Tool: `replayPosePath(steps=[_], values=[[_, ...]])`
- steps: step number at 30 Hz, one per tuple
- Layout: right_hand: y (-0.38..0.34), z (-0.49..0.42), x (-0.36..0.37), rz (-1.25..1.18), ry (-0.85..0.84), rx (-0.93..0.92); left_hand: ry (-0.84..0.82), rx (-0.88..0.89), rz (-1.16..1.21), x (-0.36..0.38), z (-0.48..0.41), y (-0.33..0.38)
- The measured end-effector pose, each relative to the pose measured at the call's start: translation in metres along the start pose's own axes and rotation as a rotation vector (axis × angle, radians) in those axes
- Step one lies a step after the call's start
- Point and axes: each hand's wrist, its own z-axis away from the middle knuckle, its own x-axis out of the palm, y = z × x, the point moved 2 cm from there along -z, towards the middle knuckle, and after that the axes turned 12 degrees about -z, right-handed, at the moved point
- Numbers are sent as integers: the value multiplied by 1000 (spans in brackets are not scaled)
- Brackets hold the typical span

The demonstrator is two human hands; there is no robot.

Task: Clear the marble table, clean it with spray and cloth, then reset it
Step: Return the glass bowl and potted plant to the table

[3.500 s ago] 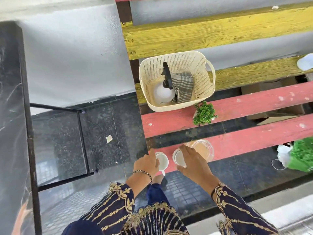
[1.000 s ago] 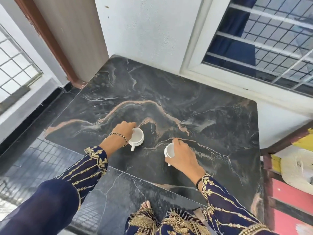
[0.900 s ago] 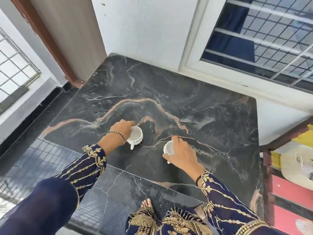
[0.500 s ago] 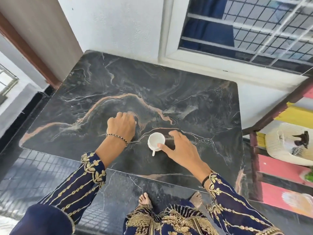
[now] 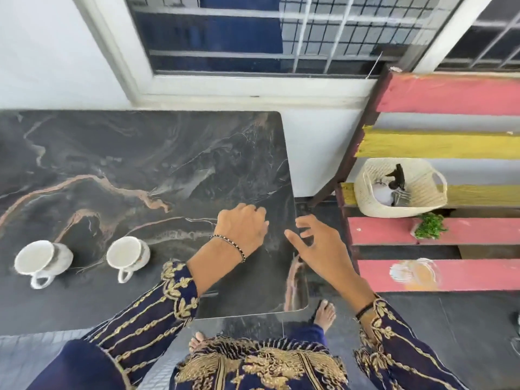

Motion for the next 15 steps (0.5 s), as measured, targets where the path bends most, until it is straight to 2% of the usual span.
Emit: replayPosePath(steps=[8, 15], values=[[195, -32, -135, -38, 53, 238, -204, 257, 111, 10, -118, 212], [346, -72, -196, 43, 117, 425, -361, 438, 149, 62, -201, 365]])
